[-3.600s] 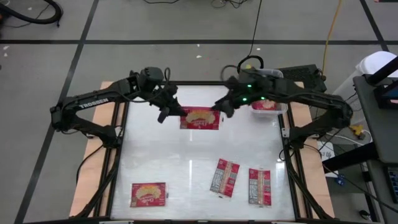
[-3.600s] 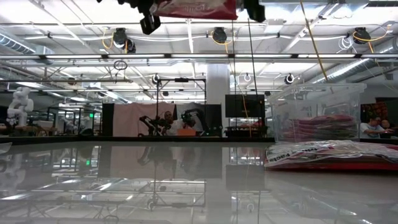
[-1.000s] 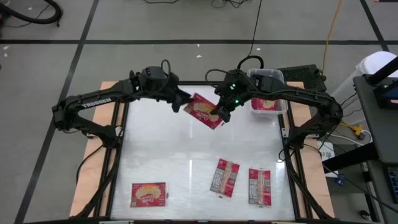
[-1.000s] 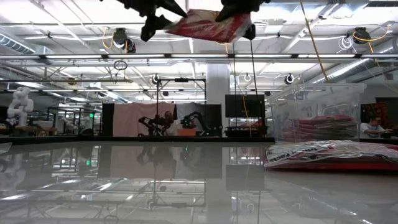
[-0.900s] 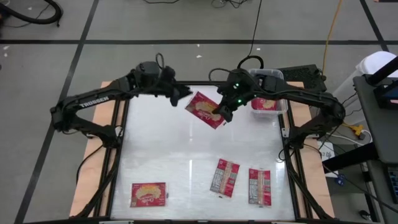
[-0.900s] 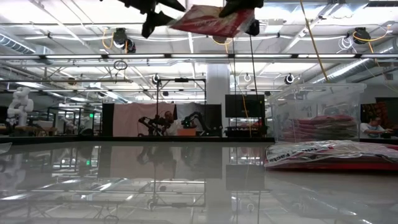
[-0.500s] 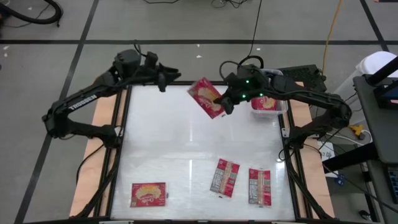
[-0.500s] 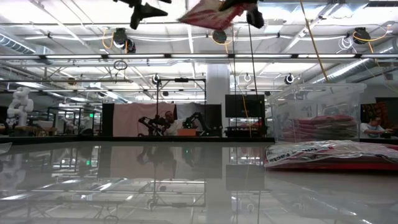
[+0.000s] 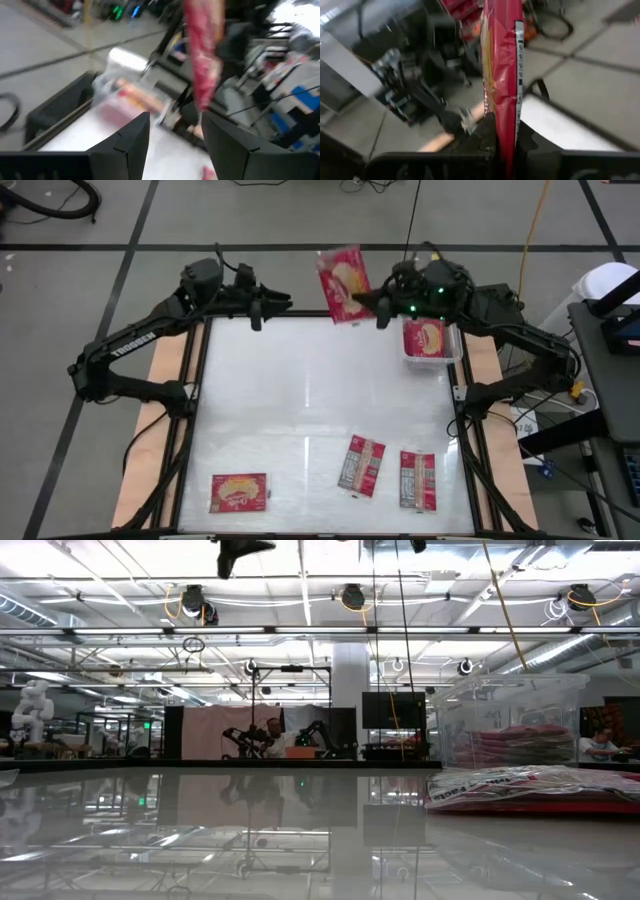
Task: Sort popcorn bags into baskets
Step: Put the red popcorn bag into the transparent container
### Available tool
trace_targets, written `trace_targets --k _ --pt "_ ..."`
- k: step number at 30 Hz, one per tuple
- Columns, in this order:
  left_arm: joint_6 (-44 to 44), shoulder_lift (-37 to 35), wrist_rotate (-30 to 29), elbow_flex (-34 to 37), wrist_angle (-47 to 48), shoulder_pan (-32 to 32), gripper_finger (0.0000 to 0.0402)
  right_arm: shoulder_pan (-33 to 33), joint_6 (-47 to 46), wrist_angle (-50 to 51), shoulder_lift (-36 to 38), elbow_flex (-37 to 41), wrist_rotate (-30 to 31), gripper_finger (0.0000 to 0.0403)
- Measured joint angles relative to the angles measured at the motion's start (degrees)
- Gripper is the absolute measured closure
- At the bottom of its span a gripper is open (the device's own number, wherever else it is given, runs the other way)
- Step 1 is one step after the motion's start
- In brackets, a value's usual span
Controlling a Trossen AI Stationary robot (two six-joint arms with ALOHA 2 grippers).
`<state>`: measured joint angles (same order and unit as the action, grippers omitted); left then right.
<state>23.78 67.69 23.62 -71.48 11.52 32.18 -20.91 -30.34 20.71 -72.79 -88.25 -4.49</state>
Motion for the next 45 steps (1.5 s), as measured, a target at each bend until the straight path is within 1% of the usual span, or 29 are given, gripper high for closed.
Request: trace_targets --k 4,8,10,14,16,18,21,24,28,30,37,39,42,45 --pt "3.0 2.4 0.2 0.0 -9.7 -2.9 0.022 -1.2 1.1 -6.3 -0.4 0.0 0.0 0.0397" --pt "4.4 6.0 -0.5 0.0 -20.2 -6.2 0.0213 -1.7 1.4 -7.0 -0.7 0.0 -0.5 0.0397" --pt "6.3 7.7 -2.3 0.0 -22.7 -7.0 0.0203 -1.9 1.6 -7.1 -0.7 0.0 -2.6 0.0397" --pt "8.4 10.3 -7.5 0.0 -24.5 -7.1 0.0175 -2.3 1.1 -7.1 -0.4 0.0 -5.9 0.0397" --pt "9.0 11.3 -7.6 0.0 -28.1 -7.1 0.0162 -2.7 1.1 -7.1 -0.2 0.0 -6.5 0.0397" --pt "9.0 12.4 -6.1 0.0 -34.2 -7.1 0.0151 -2.8 1.0 -7.2 -0.1 0.0 -6.5 0.0397" --pt "9.5 14.4 -4.1 0.0 -41.3 -7.5 0.0149 -2.8 1.0 -7.3 -0.5 0.0 -6.5 0.0397" --pt "10.8 15.9 -4.2 0.0 -43.6 -7.6 0.0166 -2.8 -0.4 -8.8 -1.3 0.0 -9.2 0.0397" --pt "12.6 18.1 -3.3 0.0 -47.8 -7.6 0.021 -2.7 -0.5 -11.5 -2.0 0.0 -11.4 0.0397" --pt "12.8 18.8 -1.8 0.0 -49.5 -7.6 0.0243 -2.8 -0.4 -11.5 -2.1 0.0 -12.1 0.0397" --pt "12.9 18.7 -1.0 0.0 -49.3 -7.7 0.0375 -2.8 0.3 -11.3 -2.0 0.0 -11.7 0.0396" --pt "13.1 18.7 -1.0 0.0 -49.1 -7.7 0.0386 -2.8 -0.5 -10.3 -2.0 0.0 -11.7 0.0393" --pt "14.5 18.7 -0.1 0.0 -48.3 -7.7 0.0375 -2.8 -3.4 -6.8 -1.3 -0.1 -11.9 0.0376" --pt "16.2 18.8 2.9 0.0 -48.2 -7.7 0.037 -2.7 -4.6 -0.4 0.6 -0.1 -12.0 0.035"
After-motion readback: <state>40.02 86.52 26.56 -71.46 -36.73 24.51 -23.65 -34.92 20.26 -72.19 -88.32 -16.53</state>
